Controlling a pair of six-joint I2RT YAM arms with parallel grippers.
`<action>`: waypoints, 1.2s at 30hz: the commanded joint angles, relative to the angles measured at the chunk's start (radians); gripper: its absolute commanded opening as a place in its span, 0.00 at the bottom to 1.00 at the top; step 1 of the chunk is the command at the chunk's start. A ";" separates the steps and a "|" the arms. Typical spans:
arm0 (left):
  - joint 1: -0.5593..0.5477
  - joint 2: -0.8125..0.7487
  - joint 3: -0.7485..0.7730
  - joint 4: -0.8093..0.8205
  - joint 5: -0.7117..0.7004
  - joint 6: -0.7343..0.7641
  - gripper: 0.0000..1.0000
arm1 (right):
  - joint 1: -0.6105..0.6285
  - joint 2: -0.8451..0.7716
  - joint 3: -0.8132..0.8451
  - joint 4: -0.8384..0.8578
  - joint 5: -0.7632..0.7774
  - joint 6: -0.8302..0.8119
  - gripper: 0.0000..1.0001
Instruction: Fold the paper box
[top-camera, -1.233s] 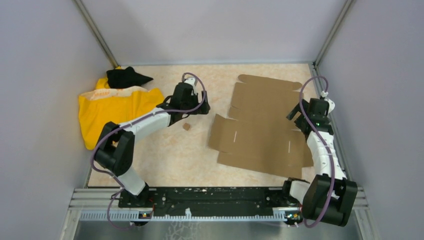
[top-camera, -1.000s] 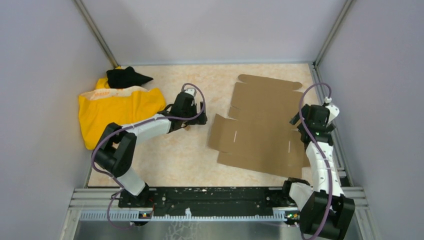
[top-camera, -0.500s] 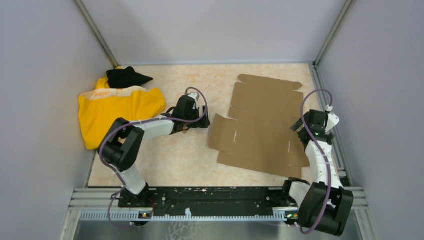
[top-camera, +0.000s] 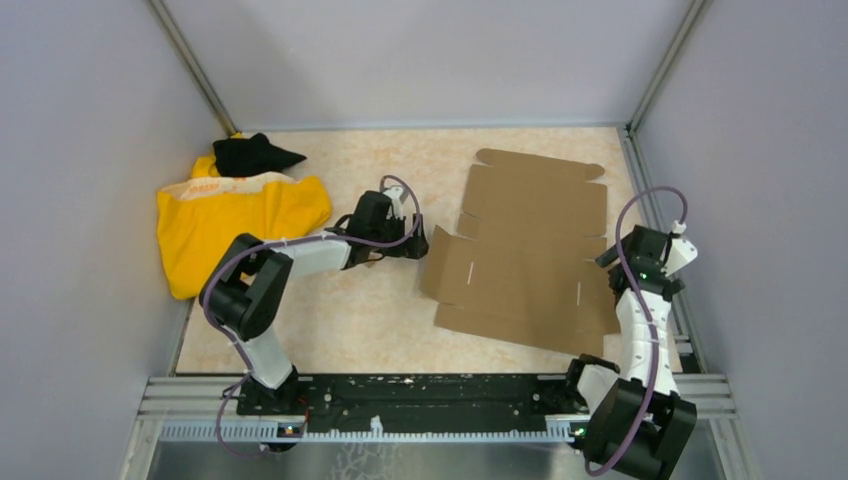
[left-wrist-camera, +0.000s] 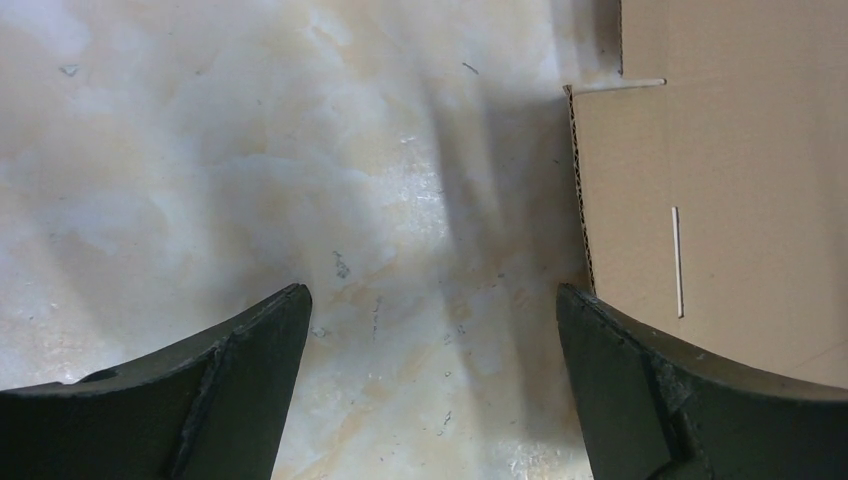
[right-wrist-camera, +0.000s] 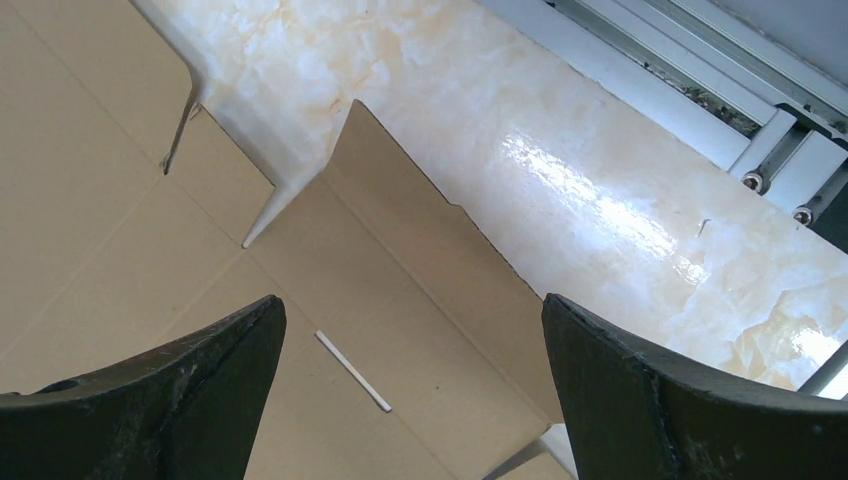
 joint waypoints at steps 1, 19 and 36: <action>-0.020 0.021 -0.012 -0.005 0.050 0.021 0.98 | -0.023 -0.047 0.027 0.000 0.001 0.000 0.99; 0.017 -0.210 -0.143 0.037 0.056 -0.036 0.98 | -0.024 -0.058 0.021 0.054 -0.071 -0.016 0.99; -0.017 -0.031 0.192 -0.080 0.036 -0.009 0.63 | -0.024 0.029 0.070 0.128 -0.068 -0.009 0.60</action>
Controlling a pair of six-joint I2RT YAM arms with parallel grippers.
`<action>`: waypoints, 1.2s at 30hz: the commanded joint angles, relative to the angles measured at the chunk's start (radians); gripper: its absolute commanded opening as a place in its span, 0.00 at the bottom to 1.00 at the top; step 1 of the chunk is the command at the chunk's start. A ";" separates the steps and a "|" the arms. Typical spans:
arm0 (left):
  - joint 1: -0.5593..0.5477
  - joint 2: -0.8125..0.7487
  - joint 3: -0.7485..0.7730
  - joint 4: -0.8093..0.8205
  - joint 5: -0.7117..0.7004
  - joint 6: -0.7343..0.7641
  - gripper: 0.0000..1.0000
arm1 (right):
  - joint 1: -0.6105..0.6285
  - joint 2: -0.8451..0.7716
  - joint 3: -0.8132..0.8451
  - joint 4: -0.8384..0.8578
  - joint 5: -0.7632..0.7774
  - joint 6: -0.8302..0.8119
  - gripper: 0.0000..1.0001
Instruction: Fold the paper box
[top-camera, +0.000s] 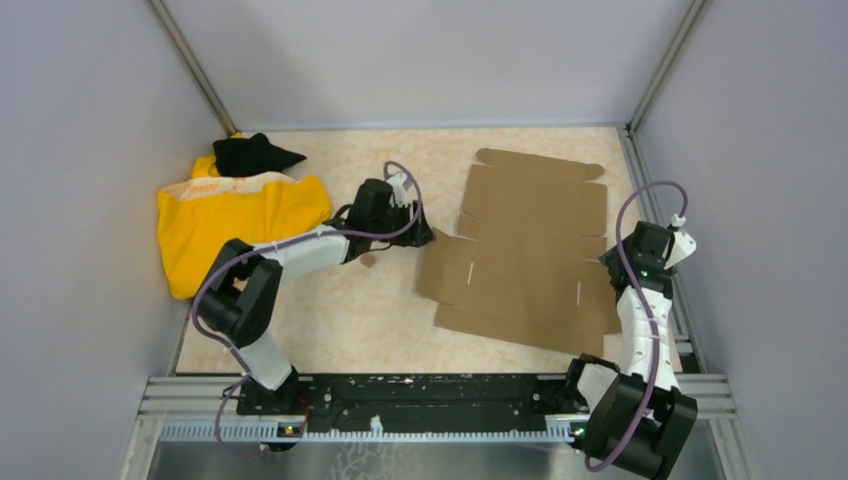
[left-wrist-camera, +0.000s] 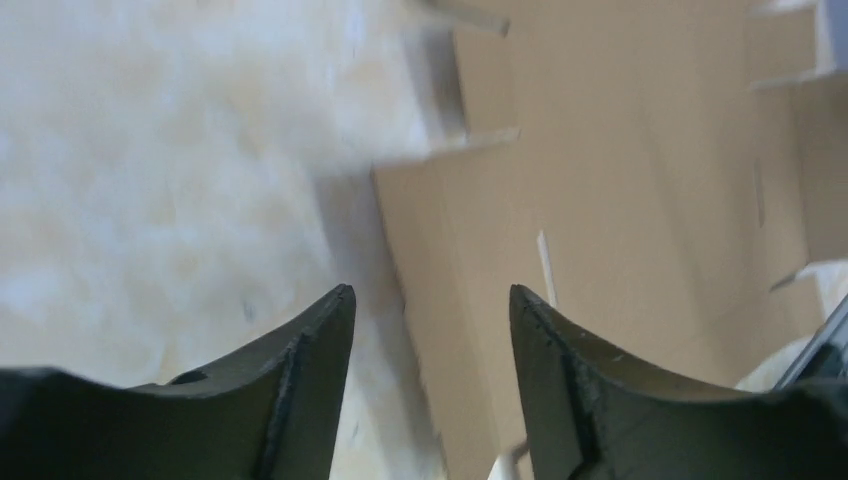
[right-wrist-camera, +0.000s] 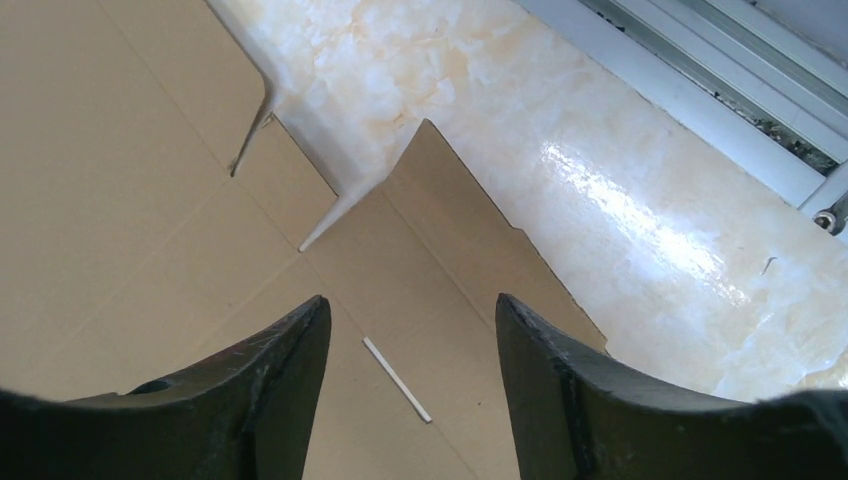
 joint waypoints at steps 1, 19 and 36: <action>-0.003 0.065 0.235 -0.112 -0.062 0.043 0.59 | -0.008 0.055 0.074 0.066 0.021 0.005 0.54; -0.002 0.075 0.220 -0.146 -0.108 0.048 0.70 | -0.008 0.355 0.144 0.208 -0.139 -0.113 0.67; -0.009 0.027 -0.033 0.039 0.060 -0.049 0.72 | 0.049 0.478 0.157 0.314 -0.229 -0.112 0.56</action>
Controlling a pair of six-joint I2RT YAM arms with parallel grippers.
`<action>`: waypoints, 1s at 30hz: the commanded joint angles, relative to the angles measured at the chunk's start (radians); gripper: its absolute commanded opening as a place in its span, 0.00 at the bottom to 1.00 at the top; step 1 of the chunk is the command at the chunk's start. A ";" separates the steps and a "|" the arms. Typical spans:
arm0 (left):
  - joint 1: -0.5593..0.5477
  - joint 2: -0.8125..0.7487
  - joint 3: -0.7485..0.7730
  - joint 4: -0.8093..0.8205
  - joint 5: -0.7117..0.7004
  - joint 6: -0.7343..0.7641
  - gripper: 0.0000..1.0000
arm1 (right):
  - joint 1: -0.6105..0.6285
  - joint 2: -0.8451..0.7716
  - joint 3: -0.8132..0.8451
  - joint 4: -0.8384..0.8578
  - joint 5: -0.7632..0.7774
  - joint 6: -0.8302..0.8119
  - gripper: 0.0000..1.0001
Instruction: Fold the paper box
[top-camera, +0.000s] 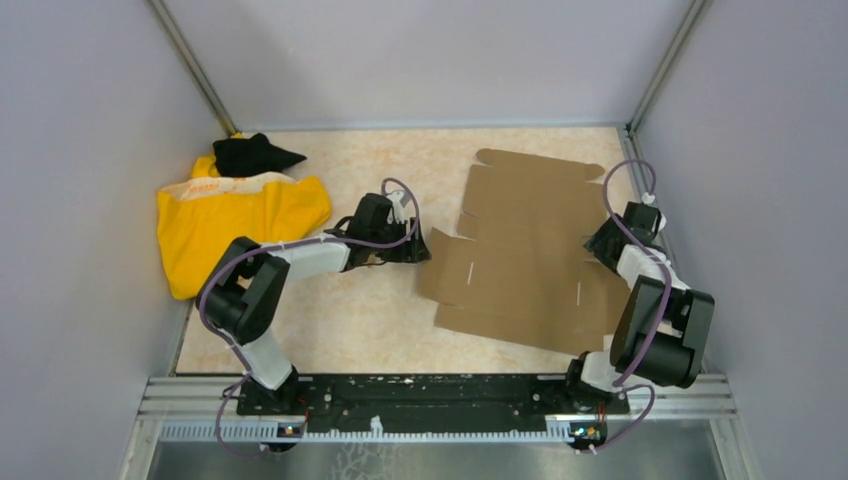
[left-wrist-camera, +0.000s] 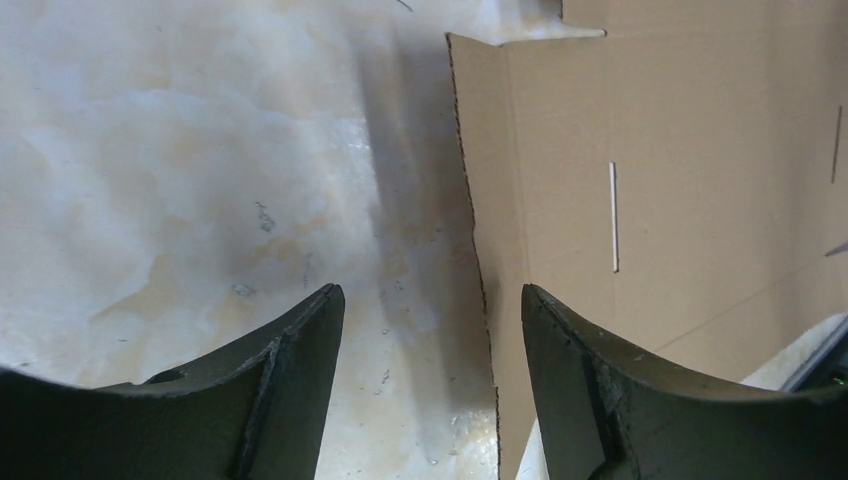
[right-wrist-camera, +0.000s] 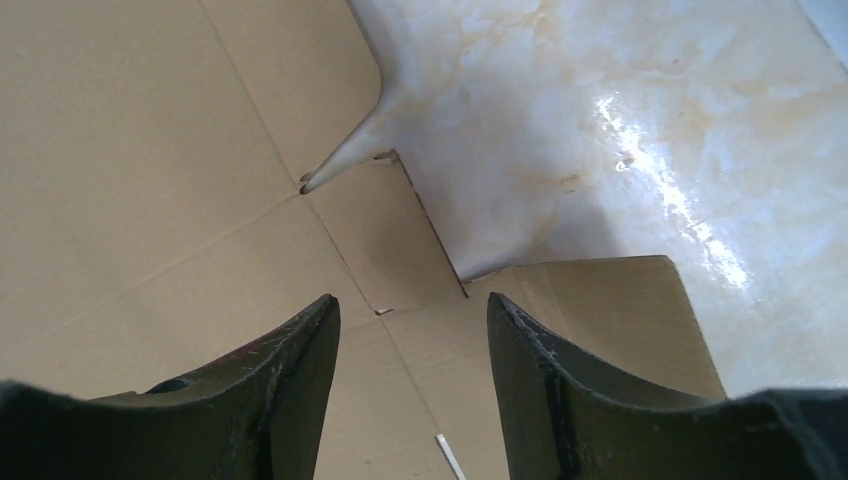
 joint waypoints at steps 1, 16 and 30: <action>-0.010 -0.019 -0.031 0.108 0.083 -0.031 0.72 | 0.028 0.019 0.062 0.058 -0.011 -0.013 0.55; -0.035 0.000 -0.005 0.082 0.090 0.011 0.40 | 0.108 0.017 0.055 0.094 -0.045 0.026 0.51; -0.038 -0.068 0.023 -0.220 -0.200 0.010 0.05 | 0.110 -0.017 0.062 0.073 -0.153 0.014 0.58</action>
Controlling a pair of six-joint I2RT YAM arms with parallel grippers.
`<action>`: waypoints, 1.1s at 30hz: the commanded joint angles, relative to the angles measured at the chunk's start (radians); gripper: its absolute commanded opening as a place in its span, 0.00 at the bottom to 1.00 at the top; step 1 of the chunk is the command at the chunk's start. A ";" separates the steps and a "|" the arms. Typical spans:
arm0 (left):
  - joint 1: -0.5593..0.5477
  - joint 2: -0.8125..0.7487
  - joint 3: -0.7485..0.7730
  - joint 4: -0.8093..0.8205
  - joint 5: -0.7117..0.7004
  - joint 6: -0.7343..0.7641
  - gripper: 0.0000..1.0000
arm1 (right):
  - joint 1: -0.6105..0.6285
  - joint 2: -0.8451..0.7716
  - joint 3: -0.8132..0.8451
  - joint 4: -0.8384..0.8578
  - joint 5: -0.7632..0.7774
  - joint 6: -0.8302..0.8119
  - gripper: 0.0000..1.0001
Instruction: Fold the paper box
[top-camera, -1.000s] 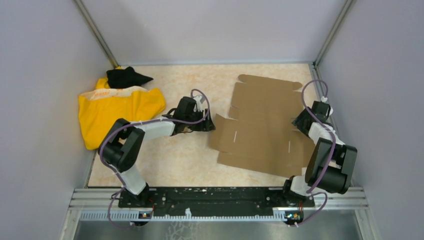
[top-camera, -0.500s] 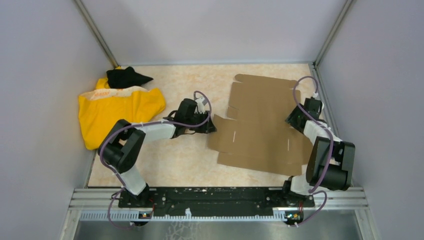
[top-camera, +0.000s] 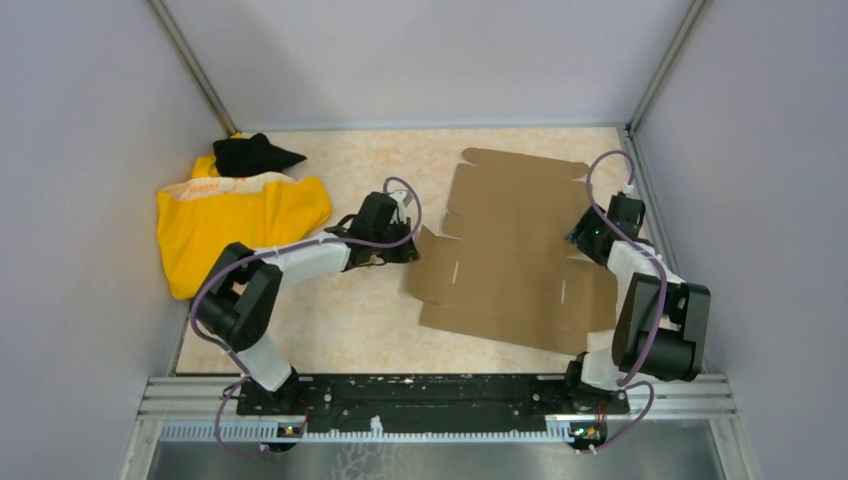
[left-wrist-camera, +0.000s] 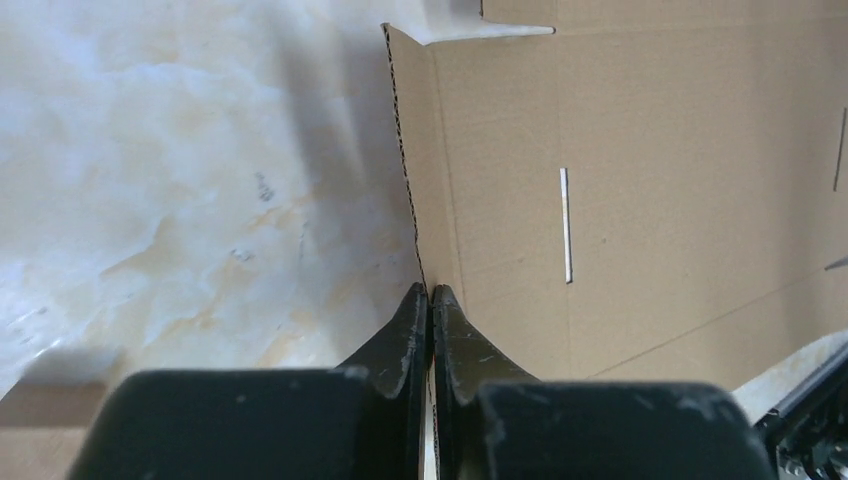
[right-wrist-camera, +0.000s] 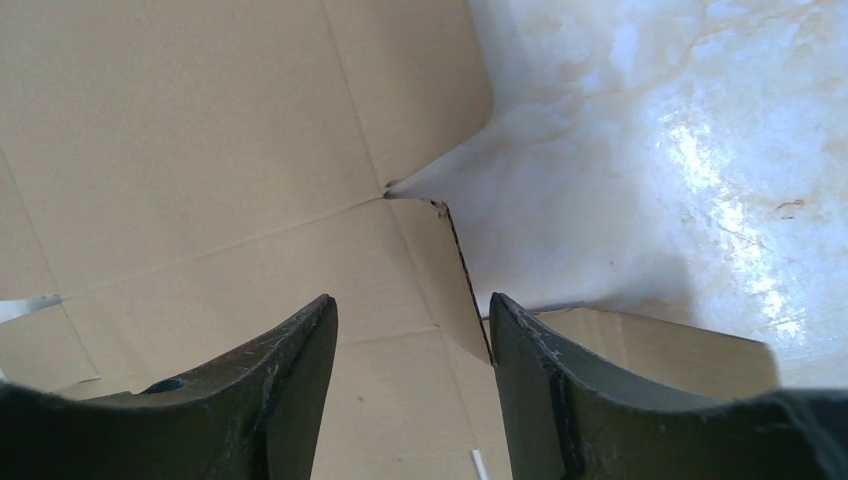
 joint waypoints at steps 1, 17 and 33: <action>-0.006 -0.054 -0.011 -0.157 -0.159 0.008 0.04 | 0.006 -0.050 0.048 0.014 -0.052 -0.006 0.58; 0.054 -0.204 -0.217 -0.205 -0.376 -0.093 0.14 | 0.113 0.033 0.178 0.007 -0.196 -0.023 0.61; 0.157 -0.230 0.055 -0.266 -0.344 0.056 0.80 | 0.133 0.170 0.376 -0.087 -0.101 -0.050 0.62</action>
